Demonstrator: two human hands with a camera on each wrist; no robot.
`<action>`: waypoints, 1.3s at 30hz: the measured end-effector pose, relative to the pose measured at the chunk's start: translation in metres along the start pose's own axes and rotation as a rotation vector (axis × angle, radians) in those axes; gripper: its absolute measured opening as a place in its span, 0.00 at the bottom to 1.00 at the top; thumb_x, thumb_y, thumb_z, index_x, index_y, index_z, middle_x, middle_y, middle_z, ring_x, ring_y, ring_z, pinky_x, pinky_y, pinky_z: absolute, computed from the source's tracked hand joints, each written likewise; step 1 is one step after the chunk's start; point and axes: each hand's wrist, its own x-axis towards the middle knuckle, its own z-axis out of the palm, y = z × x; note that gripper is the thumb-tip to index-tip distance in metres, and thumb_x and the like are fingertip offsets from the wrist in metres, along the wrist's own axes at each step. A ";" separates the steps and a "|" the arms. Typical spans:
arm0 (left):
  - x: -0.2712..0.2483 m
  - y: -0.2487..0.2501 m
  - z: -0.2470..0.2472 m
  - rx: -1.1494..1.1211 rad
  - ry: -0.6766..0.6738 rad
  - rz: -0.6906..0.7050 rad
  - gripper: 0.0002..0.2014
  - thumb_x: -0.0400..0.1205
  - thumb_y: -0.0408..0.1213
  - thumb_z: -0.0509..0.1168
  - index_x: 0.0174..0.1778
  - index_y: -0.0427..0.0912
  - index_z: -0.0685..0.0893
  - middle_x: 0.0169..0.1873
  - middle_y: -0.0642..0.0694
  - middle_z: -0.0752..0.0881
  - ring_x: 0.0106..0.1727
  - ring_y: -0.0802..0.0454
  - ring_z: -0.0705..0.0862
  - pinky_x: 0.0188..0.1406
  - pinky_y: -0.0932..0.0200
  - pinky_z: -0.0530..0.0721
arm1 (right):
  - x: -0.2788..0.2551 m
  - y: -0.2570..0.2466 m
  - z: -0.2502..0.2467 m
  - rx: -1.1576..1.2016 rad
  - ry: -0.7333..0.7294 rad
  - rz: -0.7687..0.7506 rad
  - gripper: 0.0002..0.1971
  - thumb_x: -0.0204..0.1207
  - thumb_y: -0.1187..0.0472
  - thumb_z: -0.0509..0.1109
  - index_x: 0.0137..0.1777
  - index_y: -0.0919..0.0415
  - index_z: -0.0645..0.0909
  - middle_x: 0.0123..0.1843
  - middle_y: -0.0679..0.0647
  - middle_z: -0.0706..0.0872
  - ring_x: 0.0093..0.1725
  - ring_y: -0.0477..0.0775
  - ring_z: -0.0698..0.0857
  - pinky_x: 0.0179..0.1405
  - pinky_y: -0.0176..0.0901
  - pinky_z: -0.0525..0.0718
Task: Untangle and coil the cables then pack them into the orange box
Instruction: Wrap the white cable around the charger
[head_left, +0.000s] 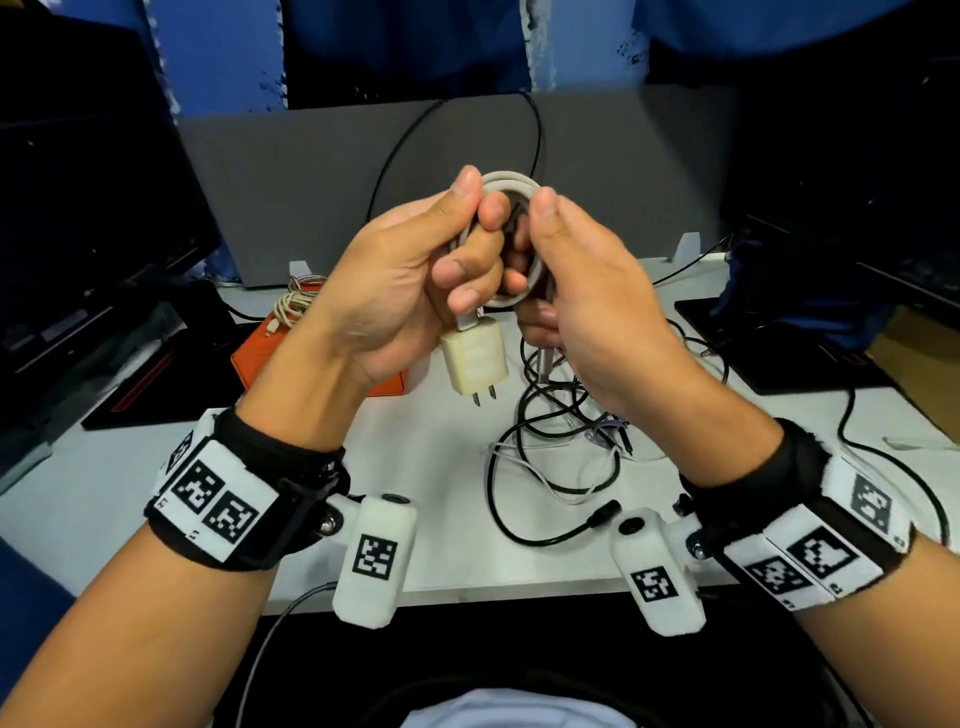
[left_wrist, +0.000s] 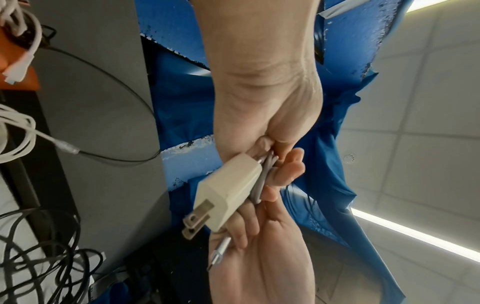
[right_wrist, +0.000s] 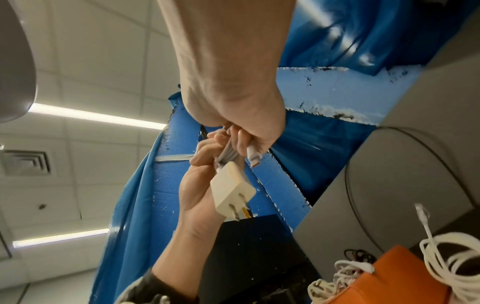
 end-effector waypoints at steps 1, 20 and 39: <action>0.000 0.001 0.001 0.035 0.032 0.003 0.17 0.94 0.42 0.50 0.44 0.41 0.76 0.19 0.55 0.71 0.22 0.57 0.73 0.46 0.59 0.82 | 0.000 0.000 0.000 0.031 0.000 0.014 0.18 0.94 0.48 0.53 0.50 0.60 0.73 0.32 0.51 0.74 0.23 0.44 0.64 0.21 0.36 0.62; -0.002 -0.009 -0.034 0.769 -0.144 -0.255 0.17 0.85 0.44 0.69 0.68 0.42 0.84 0.59 0.45 0.89 0.62 0.43 0.88 0.60 0.39 0.89 | 0.019 -0.003 -0.025 -0.264 0.063 -0.066 0.19 0.93 0.46 0.52 0.40 0.51 0.68 0.28 0.45 0.67 0.22 0.43 0.60 0.21 0.38 0.61; 0.007 -0.014 -0.005 0.731 0.413 0.461 0.08 0.83 0.35 0.74 0.55 0.44 0.84 0.50 0.45 0.89 0.51 0.50 0.89 0.55 0.45 0.89 | 0.014 -0.001 -0.023 -0.609 0.155 -0.170 0.20 0.93 0.47 0.54 0.49 0.61 0.77 0.37 0.62 0.82 0.22 0.52 0.87 0.26 0.55 0.83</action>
